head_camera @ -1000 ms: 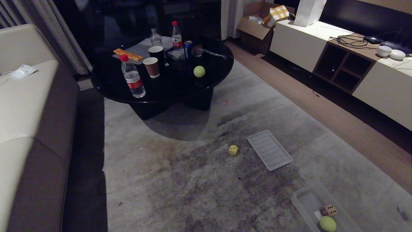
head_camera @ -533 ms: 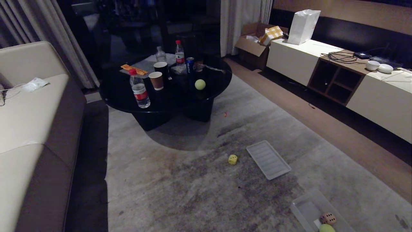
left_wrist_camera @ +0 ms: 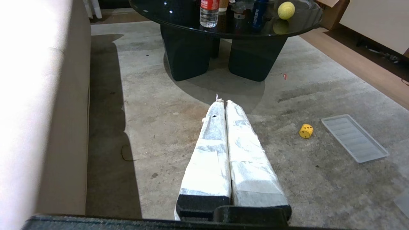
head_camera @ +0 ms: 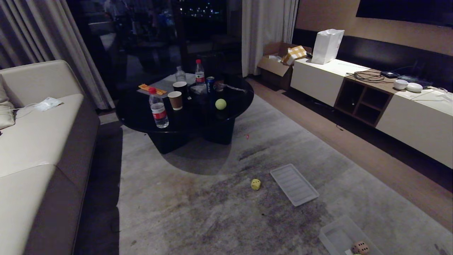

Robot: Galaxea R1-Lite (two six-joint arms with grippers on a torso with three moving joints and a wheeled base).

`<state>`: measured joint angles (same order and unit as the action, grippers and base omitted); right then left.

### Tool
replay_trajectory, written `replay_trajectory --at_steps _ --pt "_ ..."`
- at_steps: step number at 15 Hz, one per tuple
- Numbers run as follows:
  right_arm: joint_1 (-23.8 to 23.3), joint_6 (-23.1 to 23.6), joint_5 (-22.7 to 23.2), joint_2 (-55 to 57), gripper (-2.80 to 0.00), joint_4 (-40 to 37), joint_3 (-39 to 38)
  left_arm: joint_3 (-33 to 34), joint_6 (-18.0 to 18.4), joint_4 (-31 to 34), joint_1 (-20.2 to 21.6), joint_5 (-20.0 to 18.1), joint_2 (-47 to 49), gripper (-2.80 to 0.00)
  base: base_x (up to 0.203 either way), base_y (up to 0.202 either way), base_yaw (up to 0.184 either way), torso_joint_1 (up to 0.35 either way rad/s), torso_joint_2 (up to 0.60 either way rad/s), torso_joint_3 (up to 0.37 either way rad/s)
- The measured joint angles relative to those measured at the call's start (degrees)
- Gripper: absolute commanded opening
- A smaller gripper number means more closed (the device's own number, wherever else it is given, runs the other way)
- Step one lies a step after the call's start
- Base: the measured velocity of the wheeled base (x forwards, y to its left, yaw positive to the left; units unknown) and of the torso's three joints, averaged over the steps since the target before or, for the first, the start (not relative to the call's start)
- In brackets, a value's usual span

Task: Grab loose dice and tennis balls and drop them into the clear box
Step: Put the toys in the box

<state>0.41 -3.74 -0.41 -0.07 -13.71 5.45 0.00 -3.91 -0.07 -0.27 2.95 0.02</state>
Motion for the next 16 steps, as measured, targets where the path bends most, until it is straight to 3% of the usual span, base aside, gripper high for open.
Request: replay_trajectory --at_steps 6,14,16 --pt "0.0 0.0 0.0 0.0 -2.8 0.0 0.0 0.0 0.0 0.0 0.0 0.0 0.0 -2.8 0.0 0.0 0.0 0.0 0.0 0.0" --pt "-0.1 -0.1 0.0 0.0 -2.8 0.0 0.0 0.0 -0.2 0.0 0.0 0.0 0.0 -2.8 0.161 0.0 0.0 0.002 0.0 0.003" --pt "-0.1 -0.1 0.0 0.0 -2.8 0.0 0.0 0.0 -0.3 0.0 0.0 0.0 0.0 -2.8 0.03 0.0 0.001 0.001 0.0 0.001"
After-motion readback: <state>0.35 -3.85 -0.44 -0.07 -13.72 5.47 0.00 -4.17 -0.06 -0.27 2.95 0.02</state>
